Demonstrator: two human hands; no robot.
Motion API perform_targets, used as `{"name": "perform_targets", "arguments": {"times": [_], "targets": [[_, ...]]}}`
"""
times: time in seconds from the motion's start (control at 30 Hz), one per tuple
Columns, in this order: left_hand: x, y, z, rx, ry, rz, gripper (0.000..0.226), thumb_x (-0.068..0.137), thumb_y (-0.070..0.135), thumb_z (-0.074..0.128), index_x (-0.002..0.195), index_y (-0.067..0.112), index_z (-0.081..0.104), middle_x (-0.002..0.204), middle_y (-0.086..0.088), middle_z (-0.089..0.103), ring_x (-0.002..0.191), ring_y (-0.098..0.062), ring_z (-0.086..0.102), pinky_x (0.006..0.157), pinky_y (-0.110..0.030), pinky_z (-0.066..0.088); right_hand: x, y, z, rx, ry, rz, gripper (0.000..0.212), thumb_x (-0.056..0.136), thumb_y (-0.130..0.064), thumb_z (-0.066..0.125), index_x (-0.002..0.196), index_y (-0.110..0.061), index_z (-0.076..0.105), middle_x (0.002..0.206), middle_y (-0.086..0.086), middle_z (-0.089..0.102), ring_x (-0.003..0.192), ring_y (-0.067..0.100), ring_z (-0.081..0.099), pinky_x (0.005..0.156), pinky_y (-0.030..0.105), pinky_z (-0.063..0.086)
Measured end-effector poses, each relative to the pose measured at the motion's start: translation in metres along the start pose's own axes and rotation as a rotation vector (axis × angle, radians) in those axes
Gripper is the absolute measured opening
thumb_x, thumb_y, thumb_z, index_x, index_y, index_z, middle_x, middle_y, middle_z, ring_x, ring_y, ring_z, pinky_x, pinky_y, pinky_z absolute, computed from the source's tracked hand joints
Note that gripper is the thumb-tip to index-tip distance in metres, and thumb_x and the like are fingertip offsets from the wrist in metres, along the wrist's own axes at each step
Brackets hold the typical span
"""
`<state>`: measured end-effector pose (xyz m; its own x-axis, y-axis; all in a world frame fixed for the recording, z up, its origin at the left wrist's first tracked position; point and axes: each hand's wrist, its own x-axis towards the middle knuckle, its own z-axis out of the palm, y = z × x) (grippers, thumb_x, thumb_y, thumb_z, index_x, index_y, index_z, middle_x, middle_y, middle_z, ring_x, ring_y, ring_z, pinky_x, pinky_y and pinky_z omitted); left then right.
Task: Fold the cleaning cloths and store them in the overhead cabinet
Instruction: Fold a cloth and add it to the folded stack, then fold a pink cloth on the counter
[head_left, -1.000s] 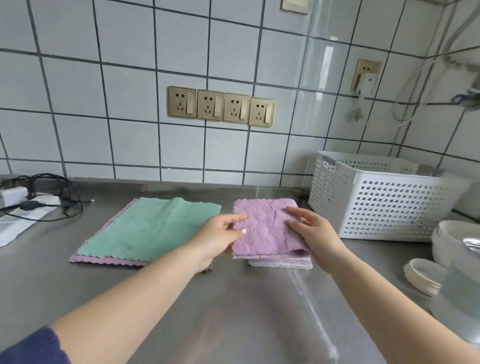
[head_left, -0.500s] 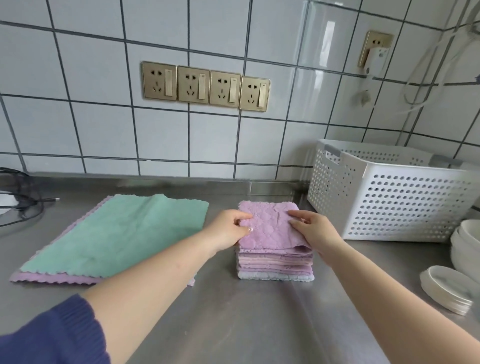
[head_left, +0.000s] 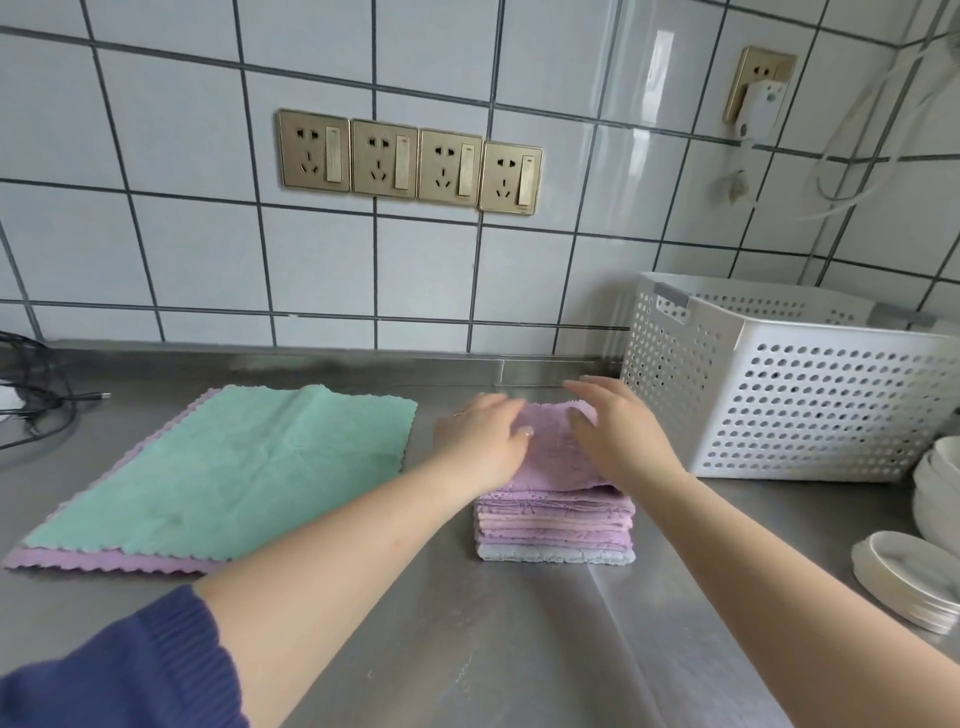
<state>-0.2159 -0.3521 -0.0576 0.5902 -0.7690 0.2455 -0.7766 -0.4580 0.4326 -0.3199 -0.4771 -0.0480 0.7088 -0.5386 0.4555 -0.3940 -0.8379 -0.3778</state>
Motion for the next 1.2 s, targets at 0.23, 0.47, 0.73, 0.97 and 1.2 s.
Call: {"name": "perform_targets", "arguments": {"times": [0.23,0.47,0.73,0.97,1.2], "targets": [[0.005,-0.001,0.035,0.101,-0.195,-0.001,0.049,0.099,0.035,0.022,0.147,0.028,0.024,0.158,0.006,0.011,0.146,-0.016,0.007,0.111,-0.062,0.0,-0.013,0.001,0.033,-0.201,-0.286,-0.118,0.045,0.095,-0.022,0.034,0.14,-0.025,0.041,0.15,-0.003,0.036,0.139,0.017,0.03,0.112,0.036,0.024],[-0.002,-0.009,0.032,0.08,-0.245,-0.057,0.052,0.098,0.044,0.022,0.148,0.031,0.014,0.159,0.009,-0.001,0.146,-0.011,-0.004,0.114,-0.06,-0.002,-0.022,0.011,0.036,-0.27,-0.363,0.142,0.056,0.095,-0.05,0.025,0.148,-0.031,0.018,0.16,-0.005,0.005,0.146,0.018,0.009,0.115,0.05,0.012],[-0.029,-0.032,0.003,0.146,-0.171,-0.073,0.043,0.096,0.045,0.03,0.134,0.029,0.042,0.145,0.001,0.042,0.131,-0.025,0.041,0.112,-0.052,0.017,-0.028,-0.012,0.024,-0.547,-0.153,-0.024,0.043,0.096,-0.033,0.028,0.133,-0.021,0.047,0.15,0.002,0.034,0.143,0.021,0.019,0.115,0.054,0.005],[-0.089,-0.135,-0.064,-0.049,0.015,-0.29,0.029,0.091,0.031,0.053,0.118,0.023,0.061,0.122,0.007,0.062,0.114,-0.014,0.056,0.095,-0.028,0.044,-0.045,-0.08,0.044,-0.258,-0.075,-0.32,0.024,0.089,-0.02,0.053,0.106,-0.023,0.069,0.115,0.0,0.065,0.111,0.027,0.057,0.102,0.044,0.031],[-0.144,-0.207,-0.101,-0.123,0.024,-0.338,0.03,0.085,0.018,0.064,0.116,0.016,0.063,0.122,0.004,0.063,0.112,-0.009,0.057,0.094,-0.017,0.038,-0.067,-0.168,0.091,-0.038,-0.311,-0.386,0.028,0.093,-0.03,0.051,0.118,-0.027,0.063,0.126,-0.006,0.059,0.113,0.017,0.056,0.089,0.025,0.04]]}}
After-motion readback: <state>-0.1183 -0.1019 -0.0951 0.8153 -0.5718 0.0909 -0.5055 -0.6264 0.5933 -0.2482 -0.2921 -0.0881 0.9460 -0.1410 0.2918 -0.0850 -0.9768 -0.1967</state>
